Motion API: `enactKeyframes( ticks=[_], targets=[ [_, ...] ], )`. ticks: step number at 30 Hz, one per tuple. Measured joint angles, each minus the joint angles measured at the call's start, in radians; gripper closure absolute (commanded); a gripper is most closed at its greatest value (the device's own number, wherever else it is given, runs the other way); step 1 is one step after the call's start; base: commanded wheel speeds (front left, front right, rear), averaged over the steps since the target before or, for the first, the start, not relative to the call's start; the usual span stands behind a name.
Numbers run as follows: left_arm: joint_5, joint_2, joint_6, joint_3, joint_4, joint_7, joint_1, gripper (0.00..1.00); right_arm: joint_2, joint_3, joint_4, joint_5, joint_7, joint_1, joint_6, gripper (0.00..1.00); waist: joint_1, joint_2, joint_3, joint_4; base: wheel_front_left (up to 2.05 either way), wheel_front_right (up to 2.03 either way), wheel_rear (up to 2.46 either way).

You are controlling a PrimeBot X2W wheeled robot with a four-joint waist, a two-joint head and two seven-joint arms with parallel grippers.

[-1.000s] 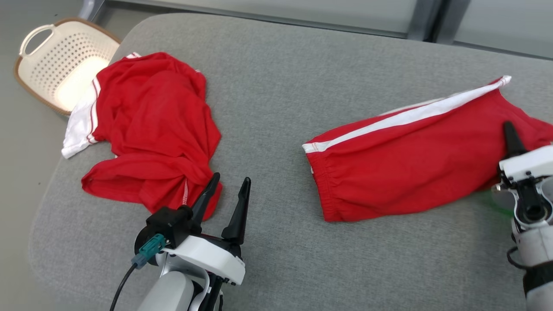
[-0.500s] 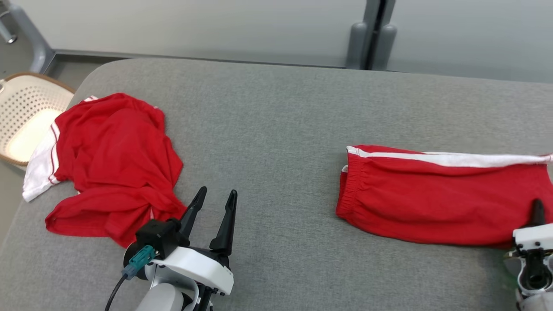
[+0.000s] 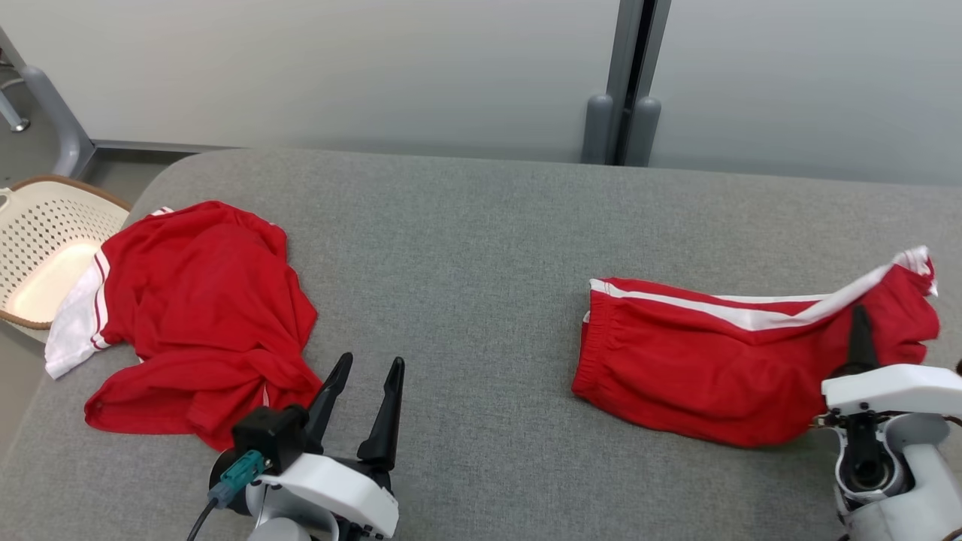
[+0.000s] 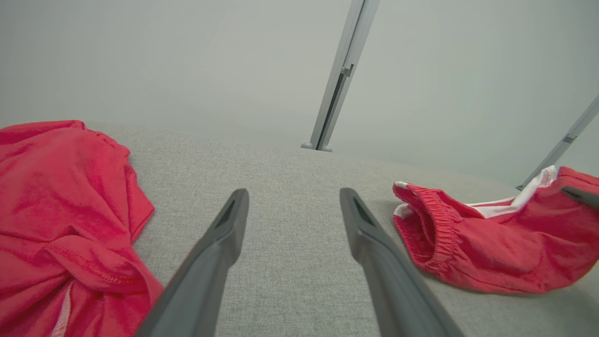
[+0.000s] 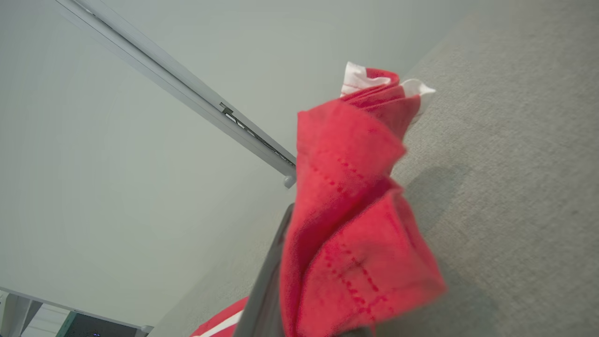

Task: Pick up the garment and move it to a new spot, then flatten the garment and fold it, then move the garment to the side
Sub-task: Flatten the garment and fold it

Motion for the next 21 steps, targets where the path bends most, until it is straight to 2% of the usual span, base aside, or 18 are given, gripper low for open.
enactKeyframes(
  ticks=[12, 21],
  targets=[
    [0.003, 0.000, -0.002, 0.015, 0.009, 0.000, 0.037, 0.00, 0.031, 0.220, -0.220, 0.055, 0.017, 0.077, 0.000, 1.00, 0.0000, 0.0000, -0.060, 0.021, 0.00, 0.00, 0.00],
    [0.005, 0.000, -0.004, 0.005, 0.010, 0.000, 0.042, 0.00, 0.031, 0.354, -0.235, 0.076, 0.024, 0.097, 0.000, 1.00, 0.0001, 0.0000, -0.066, 0.069, 0.00, 0.00, 0.00]
  ],
)
